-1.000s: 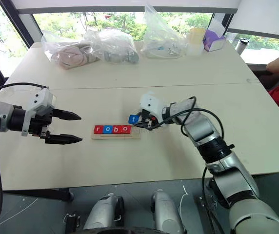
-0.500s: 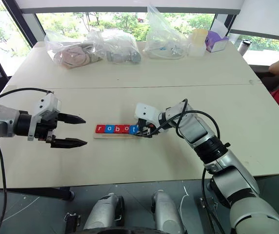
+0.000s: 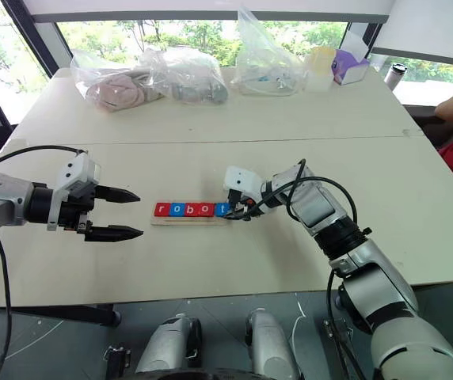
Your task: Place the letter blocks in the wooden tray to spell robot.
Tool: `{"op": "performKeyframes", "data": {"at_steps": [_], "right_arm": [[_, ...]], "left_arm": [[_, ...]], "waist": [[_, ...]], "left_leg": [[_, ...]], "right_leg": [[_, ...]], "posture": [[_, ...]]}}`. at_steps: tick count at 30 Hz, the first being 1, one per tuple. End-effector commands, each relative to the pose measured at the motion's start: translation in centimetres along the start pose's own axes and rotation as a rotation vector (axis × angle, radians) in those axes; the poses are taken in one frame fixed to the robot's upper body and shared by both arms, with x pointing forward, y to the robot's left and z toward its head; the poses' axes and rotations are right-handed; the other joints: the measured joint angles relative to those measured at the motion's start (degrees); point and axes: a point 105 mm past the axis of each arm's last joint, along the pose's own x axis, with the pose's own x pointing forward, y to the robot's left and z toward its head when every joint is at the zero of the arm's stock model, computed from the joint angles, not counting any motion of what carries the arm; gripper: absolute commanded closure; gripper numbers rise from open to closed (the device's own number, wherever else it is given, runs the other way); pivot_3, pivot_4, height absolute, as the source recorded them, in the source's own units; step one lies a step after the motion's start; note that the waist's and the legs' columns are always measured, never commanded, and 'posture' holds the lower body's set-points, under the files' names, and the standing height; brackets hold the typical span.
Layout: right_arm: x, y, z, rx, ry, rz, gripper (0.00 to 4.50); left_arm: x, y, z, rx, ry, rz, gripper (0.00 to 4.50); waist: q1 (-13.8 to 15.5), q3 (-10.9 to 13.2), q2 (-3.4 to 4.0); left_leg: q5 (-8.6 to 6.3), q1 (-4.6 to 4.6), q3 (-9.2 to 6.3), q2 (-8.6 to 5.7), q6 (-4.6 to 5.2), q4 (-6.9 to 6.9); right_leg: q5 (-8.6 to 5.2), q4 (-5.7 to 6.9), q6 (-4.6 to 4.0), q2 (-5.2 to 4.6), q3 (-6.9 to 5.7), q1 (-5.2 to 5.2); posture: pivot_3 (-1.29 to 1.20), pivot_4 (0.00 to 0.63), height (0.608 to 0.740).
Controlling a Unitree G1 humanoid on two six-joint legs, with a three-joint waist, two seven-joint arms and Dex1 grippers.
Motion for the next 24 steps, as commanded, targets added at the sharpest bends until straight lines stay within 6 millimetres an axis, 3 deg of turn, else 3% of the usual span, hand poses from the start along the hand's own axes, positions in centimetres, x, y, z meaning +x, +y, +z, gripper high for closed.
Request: {"op": "performKeyframes", "data": {"at_steps": [1,14,20,21,24], "right_arm": [[-0.2,-0.6,0.9,-0.012,-0.029,-0.017,3.38],[0.4,0.0,1.3,-0.015,-0.051,0.022,3.38],[-0.2,-0.6,2.3,-0.036,-0.096,-0.015,0.36],[-0.6,-0.9,2.9,-0.038,-0.116,-0.028,0.05],[-1.8,-1.5,4.3,-0.039,-0.173,-0.061,0.05]], "left_arm": [[-0.5,-0.1,1.0,0.041,-0.025,0.018,0.00],[-0.5,0.0,1.0,0.036,-0.032,0.037,0.00],[-0.4,0.2,0.9,0.037,-0.032,0.041,0.00],[-0.4,0.2,1.0,0.037,-0.032,0.042,0.00],[-0.5,0.4,1.0,0.039,-0.031,0.044,0.00]], "waist": [[-0.02,0.00,0.00],[-0.12,0.00,0.00],[-0.04,0.00,0.00],[-0.04,0.00,0.00],[0.00,0.00,0.00]], "left_leg": [[0.00,0.00,0.00,0.00,0.00,0.00],[0.00,0.01,0.00,0.02,0.00,-0.01],[0.00,0.01,0.00,0.01,0.00,-0.01],[0.00,0.01,0.00,0.01,0.00,-0.01],[0.00,0.00,0.01,0.01,0.00,-0.01]], "right_leg": [[0.00,0.00,0.00,0.00,0.00,0.00],[0.00,0.00,0.00,0.01,0.00,0.00],[0.00,0.00,0.00,0.01,0.00,0.00],[0.00,0.00,0.00,0.01,0.00,0.00],[0.00,0.00,0.00,0.01,0.00,0.00]], "posture": [[0.00,0.150,0.740],[0.00,0.150,0.740],[0.00,0.150,0.740],[0.00,0.150,0.740],[0.00,0.150,0.740]]}}
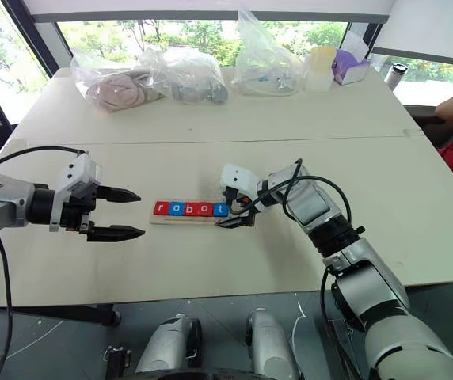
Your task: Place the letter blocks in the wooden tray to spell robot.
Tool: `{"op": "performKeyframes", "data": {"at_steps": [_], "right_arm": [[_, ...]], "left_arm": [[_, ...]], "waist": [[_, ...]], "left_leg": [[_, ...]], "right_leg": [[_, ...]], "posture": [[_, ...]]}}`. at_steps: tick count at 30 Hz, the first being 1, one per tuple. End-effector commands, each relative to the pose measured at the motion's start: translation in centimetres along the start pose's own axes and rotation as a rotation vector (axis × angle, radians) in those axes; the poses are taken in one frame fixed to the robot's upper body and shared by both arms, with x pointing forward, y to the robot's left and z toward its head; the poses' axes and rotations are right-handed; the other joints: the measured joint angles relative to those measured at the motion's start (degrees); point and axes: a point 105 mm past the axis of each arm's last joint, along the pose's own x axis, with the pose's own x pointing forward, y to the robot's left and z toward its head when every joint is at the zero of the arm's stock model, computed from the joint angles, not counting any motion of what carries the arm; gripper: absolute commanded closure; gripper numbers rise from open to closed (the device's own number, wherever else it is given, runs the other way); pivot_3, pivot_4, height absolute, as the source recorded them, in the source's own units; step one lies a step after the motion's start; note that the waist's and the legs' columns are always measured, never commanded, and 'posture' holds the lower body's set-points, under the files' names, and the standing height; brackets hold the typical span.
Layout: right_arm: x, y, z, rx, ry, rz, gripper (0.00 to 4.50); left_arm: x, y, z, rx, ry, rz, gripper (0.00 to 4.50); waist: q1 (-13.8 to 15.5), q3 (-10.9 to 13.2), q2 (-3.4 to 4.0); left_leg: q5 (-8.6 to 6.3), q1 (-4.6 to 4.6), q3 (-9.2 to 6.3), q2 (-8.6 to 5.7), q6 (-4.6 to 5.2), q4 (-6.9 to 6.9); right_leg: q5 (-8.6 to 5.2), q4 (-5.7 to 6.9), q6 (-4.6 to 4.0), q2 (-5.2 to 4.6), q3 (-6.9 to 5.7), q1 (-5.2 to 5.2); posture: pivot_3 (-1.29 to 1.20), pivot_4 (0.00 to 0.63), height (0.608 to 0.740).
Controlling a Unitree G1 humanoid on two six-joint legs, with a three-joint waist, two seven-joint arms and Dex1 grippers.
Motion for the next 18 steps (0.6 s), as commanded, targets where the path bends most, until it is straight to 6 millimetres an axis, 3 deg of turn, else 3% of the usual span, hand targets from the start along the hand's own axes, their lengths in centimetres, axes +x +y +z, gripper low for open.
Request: {"op": "performKeyframes", "data": {"at_steps": [1,4,10,14,18], "right_arm": [[-1.9,-1.2,3.7,-0.052,-0.123,-0.061,0.05],[-3.2,-2.2,4.9,-0.004,-0.200,-0.135,0.05],[-6.0,-4.8,4.2,0.077,-0.272,-0.388,0.05],[-9.9,-2.9,0.7,0.263,-0.365,-0.544,0.05],[-10.7,0.2,-2.0,0.391,-0.358,-0.629,0.05]], "left_arm": [[-0.6,0.4,0.9,0.039,-0.021,0.028,0.00],[-0.7,0.6,1.2,0.039,-0.035,0.029,0.00],[-1.2,1.3,2.4,0.016,-0.121,0.086,0.00],[-3.2,2.5,1.0,-0.152,-0.197,0.218,0.00],[-4.6,1.8,-2.1,-0.236,-0.161,0.320,0.00]], "waist": [[0.02,0.00,0.00],[0.04,0.00,0.00],[0.17,0.00,0.00],[0.34,-0.03,-0.04],[-0.04,-0.02,-0.03]], "left_leg": [[0.00,0.00,0.00,0.00,0.00,0.00],[0.00,0.00,-0.01,0.00,0.00,-0.01],[0.00,-0.01,0.00,0.00,0.00,-0.01],[0.00,-0.02,-0.12,-0.01,0.00,-0.07],[-0.02,-0.01,-0.09,0.02,0.00,-0.21]], "right_leg": [[0.00,0.00,0.00,0.00,0.00,0.00],[0.00,0.00,0.00,0.00,0.00,0.00],[0.00,-0.01,0.00,-0.03,0.00,0.00],[0.07,-0.02,0.17,-0.05,-0.04,0.05],[0.07,-0.04,0.23,-0.12,-0.02,-0.03]], "posture": [[0.00,0.150,0.740],[0.00,0.150,0.740],[0.00,0.150,0.740],[0.00,0.150,0.740],[0.00,0.150,0.740]]}}
